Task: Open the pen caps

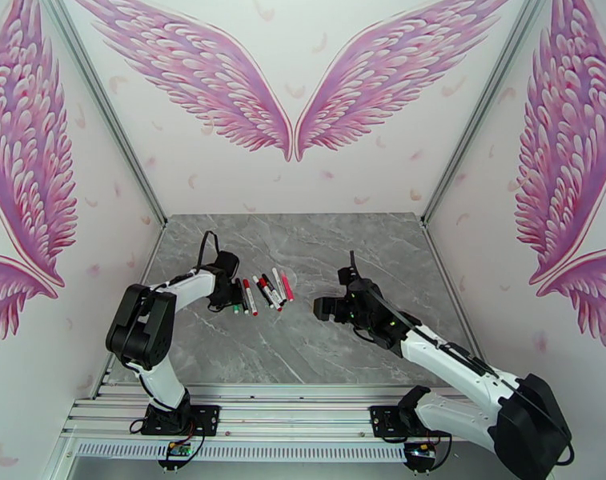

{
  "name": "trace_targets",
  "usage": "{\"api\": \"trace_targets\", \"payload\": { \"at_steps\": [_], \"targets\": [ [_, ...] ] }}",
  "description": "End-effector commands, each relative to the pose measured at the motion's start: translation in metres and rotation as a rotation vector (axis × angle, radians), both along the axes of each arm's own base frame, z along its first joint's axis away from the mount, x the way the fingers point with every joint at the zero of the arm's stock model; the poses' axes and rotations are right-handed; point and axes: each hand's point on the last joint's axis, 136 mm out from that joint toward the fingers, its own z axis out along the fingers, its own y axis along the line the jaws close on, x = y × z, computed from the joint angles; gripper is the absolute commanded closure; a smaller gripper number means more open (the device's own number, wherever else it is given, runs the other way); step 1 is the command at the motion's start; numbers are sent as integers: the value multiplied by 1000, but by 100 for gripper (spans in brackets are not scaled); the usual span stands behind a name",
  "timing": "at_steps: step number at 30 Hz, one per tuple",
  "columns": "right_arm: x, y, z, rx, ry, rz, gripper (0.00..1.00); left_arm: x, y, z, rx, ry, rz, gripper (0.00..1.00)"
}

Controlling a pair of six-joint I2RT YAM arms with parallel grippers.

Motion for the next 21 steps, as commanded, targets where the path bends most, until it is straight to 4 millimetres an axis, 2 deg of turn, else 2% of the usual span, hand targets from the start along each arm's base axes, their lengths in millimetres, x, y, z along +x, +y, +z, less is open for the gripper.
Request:
{"api": "trace_targets", "payload": {
  "at_steps": [1, 9, 21],
  "targets": [
    [5, 10, 13, 17, -21, 19, 1, 1, 12, 0, 38, 12, 19, 60],
    [5, 11, 12, 18, -20, 20, 1, 5, 19, -3, 70, 33, -22, 64],
    [2, 11, 7, 12, -4, 20, 1, 22, 24, -4, 151, 43, -100, 67]
  ]
}}
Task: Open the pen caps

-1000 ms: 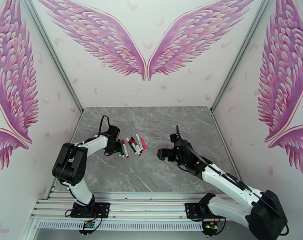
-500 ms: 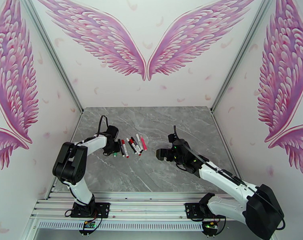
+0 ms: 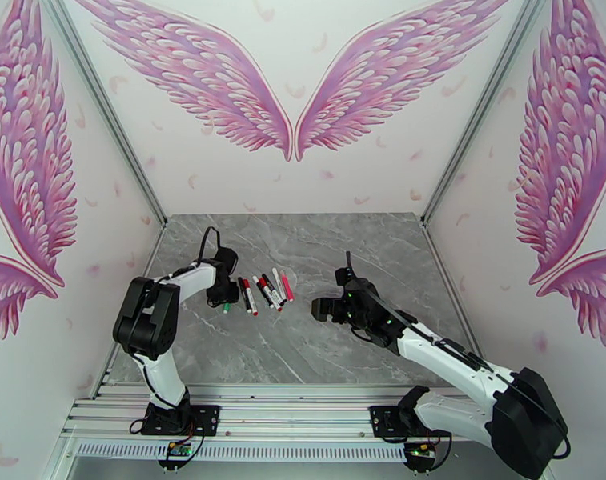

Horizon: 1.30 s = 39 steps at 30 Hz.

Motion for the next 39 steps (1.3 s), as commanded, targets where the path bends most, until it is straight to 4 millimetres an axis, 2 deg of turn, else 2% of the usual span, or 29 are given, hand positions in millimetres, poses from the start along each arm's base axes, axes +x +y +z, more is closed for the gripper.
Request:
{"api": "trace_targets", "payload": {
  "at_steps": [1, 11, 28, 33, 39],
  "targets": [
    [2, 6, 10, 19, -14, 5, 1, 13, 6, 1, 47, -22, -15, 68],
    [0, 5, 5, 21, -6, 4, 1, 24, 2, 7, 52, -57, -36, 73],
    [-3, 4, 3, 22, 2, -1, 1, 24, 6, -8, 60, -38, 1, 75],
    [-3, 6, 6, 42, 8, -4, 1, 28, 6, 6, 47, -95, 3, 80],
    [-2, 15, 19, 113, 20, -5, 1, 25, 3, 29, 27, -161, -12, 82]
  ]
}}
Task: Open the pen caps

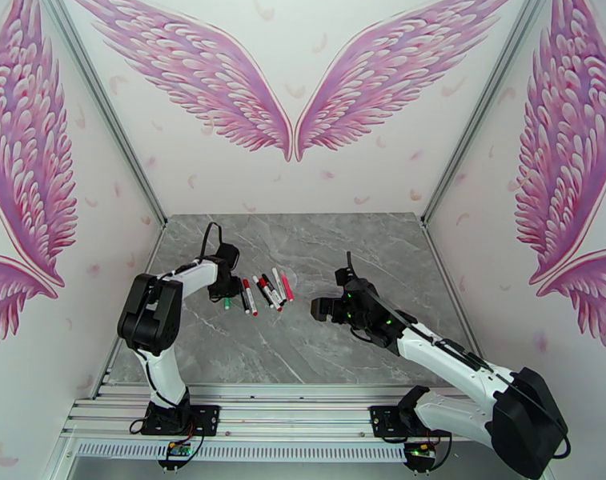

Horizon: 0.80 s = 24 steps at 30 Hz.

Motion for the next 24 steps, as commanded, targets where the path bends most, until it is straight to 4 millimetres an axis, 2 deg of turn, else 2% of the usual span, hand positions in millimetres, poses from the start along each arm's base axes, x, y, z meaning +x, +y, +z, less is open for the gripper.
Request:
{"api": "trace_targets", "payload": {
  "at_steps": [1, 5, 8, 9, 12, 14, 19, 24],
  "targets": [
    [0, 14, 22, 99, -4, 11, 1, 1, -1, 26, -14, -86, -8, 82],
    [-2, 25, 37, 183, 15, 28, 1, -11, -12, 43, -37, -118, -48, 82],
    [0, 29, 47, 219, 31, 35, 1, -22, -31, 55, -60, -144, -108, 82],
    [1, 30, 49, 226, 41, 37, 0, -27, -41, 60, -75, -157, -138, 82],
    [3, 33, 62, 262, 38, 56, 7, -40, -74, 76, -138, -201, -241, 82],
    [3, 34, 70, 285, 40, 69, 9, -49, -101, 89, -211, -231, -328, 82],
    [10, 26, 82, 336, 49, 58, 18, -73, -168, 119, -348, -316, -517, 82],
    [18, 18, 90, 365, 56, 51, 22, -96, -222, 143, -488, -361, -667, 82]
  ]
}}
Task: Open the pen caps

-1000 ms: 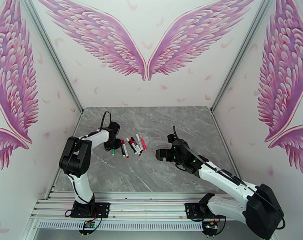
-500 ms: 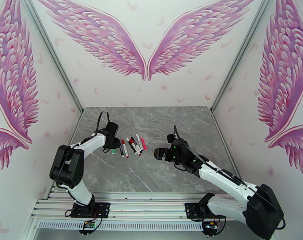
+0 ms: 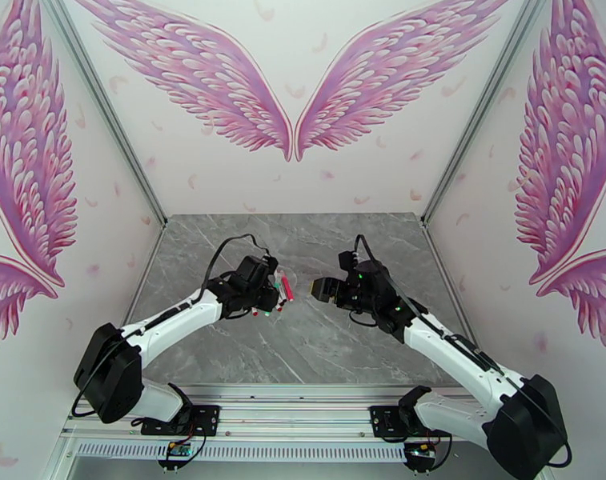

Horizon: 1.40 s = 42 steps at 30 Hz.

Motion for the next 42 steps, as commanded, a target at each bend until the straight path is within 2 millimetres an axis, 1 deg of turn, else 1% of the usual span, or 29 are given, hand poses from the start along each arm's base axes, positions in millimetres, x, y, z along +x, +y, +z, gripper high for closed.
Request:
{"api": "trace_targets", "payload": {
  "at_steps": [1, 4, 8, 11, 13, 18, 21, 28, 34, 42],
  "targets": [
    [2, 1, 20, 58, 0, 26, 24, -11, -34, 30, -135, -50, -117, 82],
    [3, 1, 25, 75, 3, 33, 28, -22, -53, 41, -192, -48, -180, 82],
    [5, 1, 29, 80, 1, 36, 29, -32, -67, 53, -258, -42, -231, 82],
    [5, 6, 32, 95, -8, 64, 29, -38, -76, 58, -296, -25, -265, 82],
    [4, 9, 31, 102, -5, 83, 28, -41, -78, 59, -304, -15, -277, 82],
    [7, 7, 27, 89, 4, 66, 28, -47, -84, 66, -338, -11, -305, 82],
    [8, 10, 27, 100, 9, 75, 30, -52, -88, 70, -352, -5, -332, 82],
    [11, 17, 26, 137, 29, 90, 41, -57, -92, 73, -345, -9, -350, 82],
    [10, 24, 23, 168, 47, 120, 46, -58, -96, 74, -351, -11, -356, 81],
    [6, 24, 15, 167, 71, 129, 56, -56, -98, 72, -352, -8, -349, 81]
  ]
}}
